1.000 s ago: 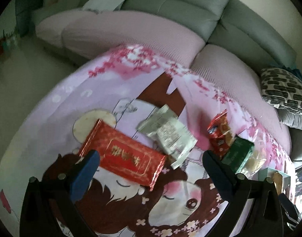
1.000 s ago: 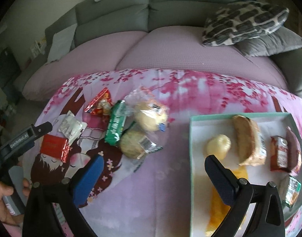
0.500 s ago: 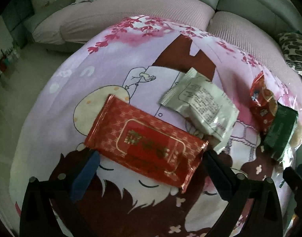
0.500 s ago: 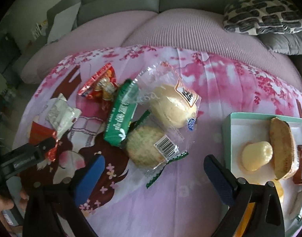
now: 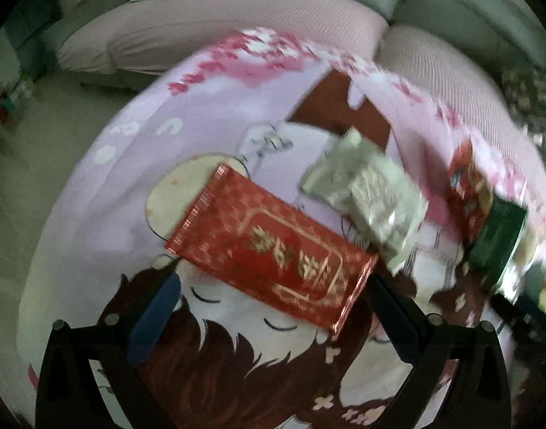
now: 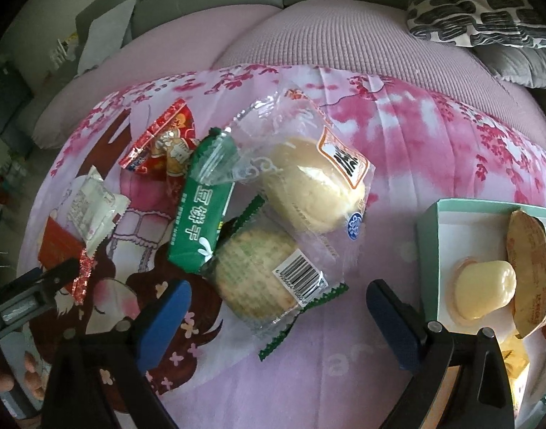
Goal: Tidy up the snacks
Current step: 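Grasp the red gold-print packet with the left tool while the right tool grasps the round wrapped biscuit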
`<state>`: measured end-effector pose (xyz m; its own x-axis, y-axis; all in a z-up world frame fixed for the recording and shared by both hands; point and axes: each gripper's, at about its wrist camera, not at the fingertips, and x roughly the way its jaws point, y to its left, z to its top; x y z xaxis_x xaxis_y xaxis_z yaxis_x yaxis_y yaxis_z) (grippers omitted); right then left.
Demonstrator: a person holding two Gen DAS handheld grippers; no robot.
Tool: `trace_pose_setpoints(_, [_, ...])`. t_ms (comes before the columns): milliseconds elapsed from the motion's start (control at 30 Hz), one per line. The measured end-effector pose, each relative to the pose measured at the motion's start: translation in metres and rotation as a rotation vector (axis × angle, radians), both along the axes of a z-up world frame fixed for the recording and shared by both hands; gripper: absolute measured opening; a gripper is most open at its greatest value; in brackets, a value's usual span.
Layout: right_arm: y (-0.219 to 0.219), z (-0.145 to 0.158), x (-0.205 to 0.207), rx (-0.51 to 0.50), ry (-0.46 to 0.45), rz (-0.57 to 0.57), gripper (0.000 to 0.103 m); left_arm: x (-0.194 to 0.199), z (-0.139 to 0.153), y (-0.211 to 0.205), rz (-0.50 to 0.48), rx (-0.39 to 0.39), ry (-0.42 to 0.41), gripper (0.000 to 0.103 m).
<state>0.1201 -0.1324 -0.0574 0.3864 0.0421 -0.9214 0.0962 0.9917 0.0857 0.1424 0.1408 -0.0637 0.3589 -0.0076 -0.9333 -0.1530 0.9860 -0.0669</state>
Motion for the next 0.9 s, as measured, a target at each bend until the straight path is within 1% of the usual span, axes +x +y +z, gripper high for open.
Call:
trace_pose_setpoints(133, [-0.001,-0.001,0.001,0.001,0.004,-0.008,0.1,0.005,-0.002,0.008,0.078,-0.022,-0.034,0.103])
trace_pose_setpoints(200, [-0.001,-0.001,0.001,0.001,0.005,-0.009,0.1,0.01,-0.009,0.009,0.117,-0.037,-0.022,0.103])
trace_pose_setpoints(267, [-0.001,0.001,0.001,0.002,0.001,-0.005,0.1,0.012,-0.013,0.01,0.154,-0.021,-0.033,0.103])
trace_pose_setpoints(333, [-0.002,0.002,0.001,0.0,-0.003,-0.003,0.1,0.015,-0.013,0.008,0.169,-0.003,-0.036,0.103])
trace_pose_setpoints(433, [-0.002,0.003,0.002,-0.003,-0.005,-0.001,0.1,0.017,-0.013,0.011,0.202,-0.002,-0.042,0.103])
trace_pose_setpoints(600, [0.0,0.0,0.003,0.0,0.004,-0.002,0.1,0.023,-0.022,-0.002,0.14,0.07,-0.001,0.103])
trace_pose_setpoints(767, [0.0,-0.002,0.002,-0.003,0.008,-0.001,0.1,0.021,-0.024,-0.003,0.111,0.087,0.045,0.103])
trace_pose_setpoints(900, [-0.002,-0.002,-0.001,0.0,0.013,-0.006,0.1,0.011,-0.025,0.007,0.116,0.088,0.067,0.103])
